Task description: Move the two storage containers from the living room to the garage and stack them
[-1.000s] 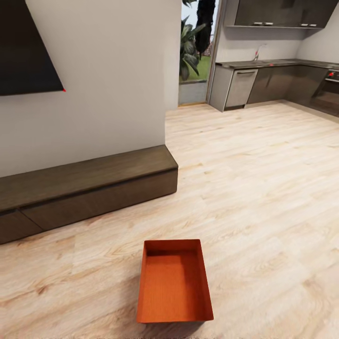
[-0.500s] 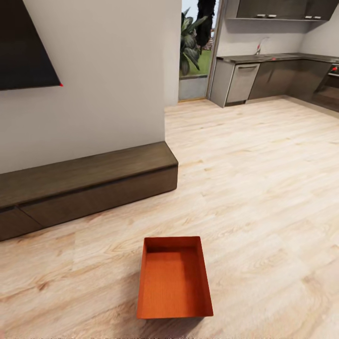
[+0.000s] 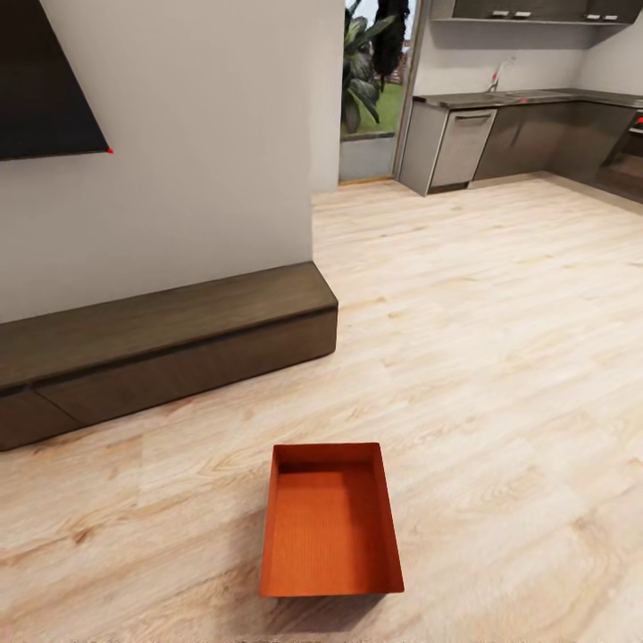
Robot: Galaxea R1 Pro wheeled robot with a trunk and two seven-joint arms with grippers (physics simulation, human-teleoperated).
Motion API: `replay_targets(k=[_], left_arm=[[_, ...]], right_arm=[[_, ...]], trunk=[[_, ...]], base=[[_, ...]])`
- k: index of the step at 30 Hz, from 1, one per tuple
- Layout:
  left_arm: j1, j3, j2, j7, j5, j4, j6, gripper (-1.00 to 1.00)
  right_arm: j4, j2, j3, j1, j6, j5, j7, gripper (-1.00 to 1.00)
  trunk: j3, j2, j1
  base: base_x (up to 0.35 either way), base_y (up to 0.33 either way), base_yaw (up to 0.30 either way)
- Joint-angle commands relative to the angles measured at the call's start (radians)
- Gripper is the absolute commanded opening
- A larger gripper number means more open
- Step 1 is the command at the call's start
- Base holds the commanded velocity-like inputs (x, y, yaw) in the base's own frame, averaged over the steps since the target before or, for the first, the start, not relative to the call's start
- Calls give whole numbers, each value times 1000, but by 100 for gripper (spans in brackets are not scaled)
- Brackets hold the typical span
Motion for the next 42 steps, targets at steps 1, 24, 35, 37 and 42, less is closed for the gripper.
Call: replay_targets(k=[1, 24, 35, 37, 42], left_arm=[[0, 0, 0, 1, 7, 1, -3, 100], [0, 0, 0, 1, 7, 1, -3, 100], [0, 0, 0, 1, 7, 1, -3, 100], [0, 0, 0, 1, 7, 1, -3, 100], [0, 0, 0, 1, 7, 1, -3, 100]], right_arm=[[2, 1, 8, -1, -5, -8, -1, 100], [2, -1, 8, -1, -4, -9, -3, 100], [2, 1, 8, -1, -3, -12, -4, 100], [2, 1, 8, -1, -3, -12, -5, 100], [2, 1, 8, -1, -3, -11, -5, 100]], trunk=[[-2, 0, 0], [-38, 0, 0], [-39, 0, 0], [-39, 0, 0], [-39, 0, 0]], base=[[0, 0, 0], [0, 0, 0], [0, 0, 0], [0, 0, 0], [0, 0, 0]])
